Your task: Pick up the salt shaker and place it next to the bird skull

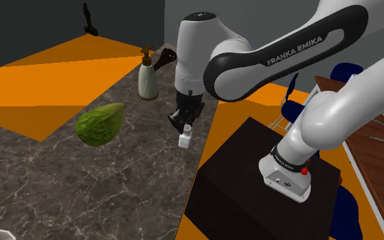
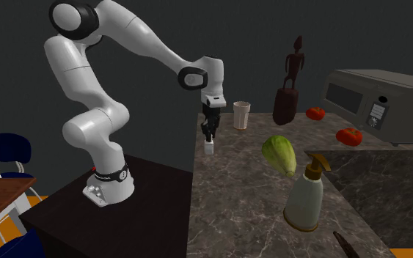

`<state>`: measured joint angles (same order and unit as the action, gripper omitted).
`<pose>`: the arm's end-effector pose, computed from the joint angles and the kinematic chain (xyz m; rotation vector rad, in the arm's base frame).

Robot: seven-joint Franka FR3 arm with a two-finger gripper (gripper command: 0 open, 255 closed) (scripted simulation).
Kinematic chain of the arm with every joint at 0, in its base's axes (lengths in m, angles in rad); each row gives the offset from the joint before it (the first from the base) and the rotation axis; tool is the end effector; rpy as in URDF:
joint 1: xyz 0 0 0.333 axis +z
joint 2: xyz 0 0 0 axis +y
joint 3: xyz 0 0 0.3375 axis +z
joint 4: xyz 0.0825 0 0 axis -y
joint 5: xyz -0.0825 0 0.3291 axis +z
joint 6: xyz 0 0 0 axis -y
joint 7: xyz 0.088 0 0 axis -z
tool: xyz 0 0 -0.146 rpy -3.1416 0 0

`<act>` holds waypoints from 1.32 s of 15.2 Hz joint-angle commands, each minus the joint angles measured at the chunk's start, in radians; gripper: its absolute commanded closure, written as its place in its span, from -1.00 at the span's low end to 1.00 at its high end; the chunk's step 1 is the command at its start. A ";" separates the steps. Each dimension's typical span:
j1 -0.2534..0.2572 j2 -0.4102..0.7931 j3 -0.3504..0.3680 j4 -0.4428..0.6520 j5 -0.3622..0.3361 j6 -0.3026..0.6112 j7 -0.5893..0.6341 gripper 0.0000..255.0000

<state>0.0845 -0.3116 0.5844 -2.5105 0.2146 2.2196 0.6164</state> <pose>0.2934 0.2503 0.3880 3.1268 -0.1625 -0.0210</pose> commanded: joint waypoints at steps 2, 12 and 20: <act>0.004 -0.028 -0.011 0.021 0.007 -0.048 -0.007 1.00; 0.009 -0.095 -0.046 0.107 0.013 -0.198 -0.021 1.00; -0.043 -0.055 -0.109 0.172 -0.037 -0.234 -0.099 1.00</act>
<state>0.0588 -0.3883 0.4905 -2.3535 0.1942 1.9826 0.5402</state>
